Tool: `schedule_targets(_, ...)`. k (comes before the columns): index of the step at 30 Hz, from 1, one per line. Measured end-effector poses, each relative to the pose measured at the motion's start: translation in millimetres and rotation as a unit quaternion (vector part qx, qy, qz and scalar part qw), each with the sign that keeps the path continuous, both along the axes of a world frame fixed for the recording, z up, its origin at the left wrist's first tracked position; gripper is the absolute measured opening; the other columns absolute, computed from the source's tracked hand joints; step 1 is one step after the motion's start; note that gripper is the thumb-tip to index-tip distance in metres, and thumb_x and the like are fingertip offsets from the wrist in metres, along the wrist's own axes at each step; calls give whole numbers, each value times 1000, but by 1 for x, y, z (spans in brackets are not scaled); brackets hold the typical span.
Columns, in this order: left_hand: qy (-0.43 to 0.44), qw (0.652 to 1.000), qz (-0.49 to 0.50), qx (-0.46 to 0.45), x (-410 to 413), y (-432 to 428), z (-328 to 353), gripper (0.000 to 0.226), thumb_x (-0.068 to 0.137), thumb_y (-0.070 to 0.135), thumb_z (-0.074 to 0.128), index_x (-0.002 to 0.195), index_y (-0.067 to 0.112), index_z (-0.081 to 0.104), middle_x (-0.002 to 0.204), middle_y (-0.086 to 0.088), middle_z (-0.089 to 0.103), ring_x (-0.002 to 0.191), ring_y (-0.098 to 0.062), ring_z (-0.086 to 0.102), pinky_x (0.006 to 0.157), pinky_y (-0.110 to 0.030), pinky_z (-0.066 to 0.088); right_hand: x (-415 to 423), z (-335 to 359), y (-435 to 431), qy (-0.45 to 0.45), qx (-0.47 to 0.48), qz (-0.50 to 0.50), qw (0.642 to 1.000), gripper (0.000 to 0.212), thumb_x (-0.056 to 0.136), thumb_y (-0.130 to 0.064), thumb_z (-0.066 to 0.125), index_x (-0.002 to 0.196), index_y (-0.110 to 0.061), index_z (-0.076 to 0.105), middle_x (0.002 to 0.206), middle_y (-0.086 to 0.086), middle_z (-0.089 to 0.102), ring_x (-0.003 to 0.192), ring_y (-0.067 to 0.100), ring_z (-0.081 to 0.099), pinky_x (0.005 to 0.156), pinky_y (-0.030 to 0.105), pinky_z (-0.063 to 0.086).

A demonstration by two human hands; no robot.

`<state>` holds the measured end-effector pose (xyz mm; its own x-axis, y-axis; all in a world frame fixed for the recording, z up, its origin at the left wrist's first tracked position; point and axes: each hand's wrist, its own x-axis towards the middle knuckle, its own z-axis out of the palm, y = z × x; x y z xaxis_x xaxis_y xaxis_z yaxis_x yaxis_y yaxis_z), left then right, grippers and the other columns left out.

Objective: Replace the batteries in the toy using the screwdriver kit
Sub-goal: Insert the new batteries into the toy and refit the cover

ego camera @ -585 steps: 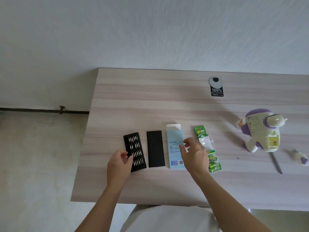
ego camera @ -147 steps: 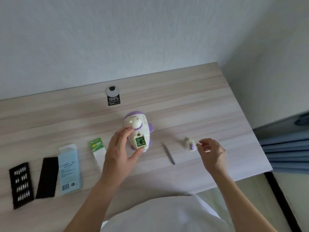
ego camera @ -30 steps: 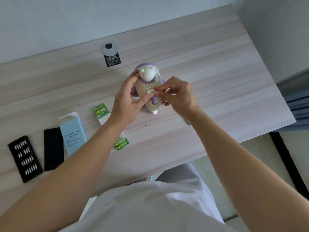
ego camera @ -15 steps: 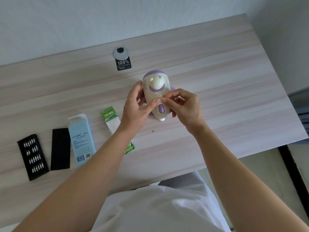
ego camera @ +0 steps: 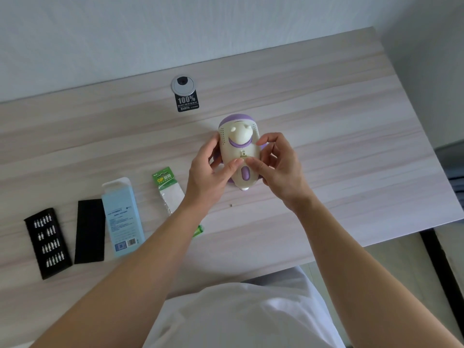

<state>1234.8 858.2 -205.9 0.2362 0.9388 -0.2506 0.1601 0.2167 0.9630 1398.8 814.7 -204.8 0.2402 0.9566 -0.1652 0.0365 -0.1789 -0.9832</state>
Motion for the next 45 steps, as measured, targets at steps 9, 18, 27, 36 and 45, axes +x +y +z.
schedule_targets(9, -22, 999, 15, -34, 6, 2, 8, 64, 83, 9, 78, 141, 11, 51, 130, -2, 65, 118, -3, 61, 98, -22, 51, 6, 17, 7, 98, -87, 16, 991, 36, 78, -13, 78, 101, -17, 52, 78, 8, 42, 65, 19, 48, 47, 20, 43)
schedule_targets(18, -23, 998, 7, -50, 3, -1, 14, 49, 84, 12, 75, 128, 27, 62, 114, -1, 71, 106, -8, 65, 74, -41, 62, 1, 23, 13, 87, -87, 36, 992, 34, 77, -10, 79, 90, -12, 48, 68, 1, 35, 64, 19, 44, 45, 14, 42)
schedule_targets(27, -40, 997, -11, -62, -2, -3, 18, 49, 86, 9, 71, 126, 36, 61, 112, 8, 71, 105, -6, 64, 77, -38, 59, 5, 14, 4, 108, -76, 64, 989, 17, 91, -4, 67, 97, -13, 54, 63, -2, 40, 58, 15, 43, 51, 21, 38)
schedule_targets(36, -49, 995, -57, -73, -6, -2, 14, 65, 87, 2, 69, 140, 35, 50, 131, -3, 65, 124, -22, 59, 103, -53, 50, 7, 8, 7, 119, -77, 50, 989, 18, 90, -7, 69, 97, -16, 54, 65, 0, 38, 60, 20, 41, 48, 25, 35)
schedule_targets(45, -48, 994, -62, -74, 1, -5, 13, 69, 93, -3, 61, 152, 22, 36, 136, -11, 60, 123, -16, 58, 99, -35, 52, 4, 4, 6, 128, -62, 26, 989, 16, 87, -13, 70, 89, -18, 54, 62, 3, 30, 61, 20, 37, 54, 25, 48)
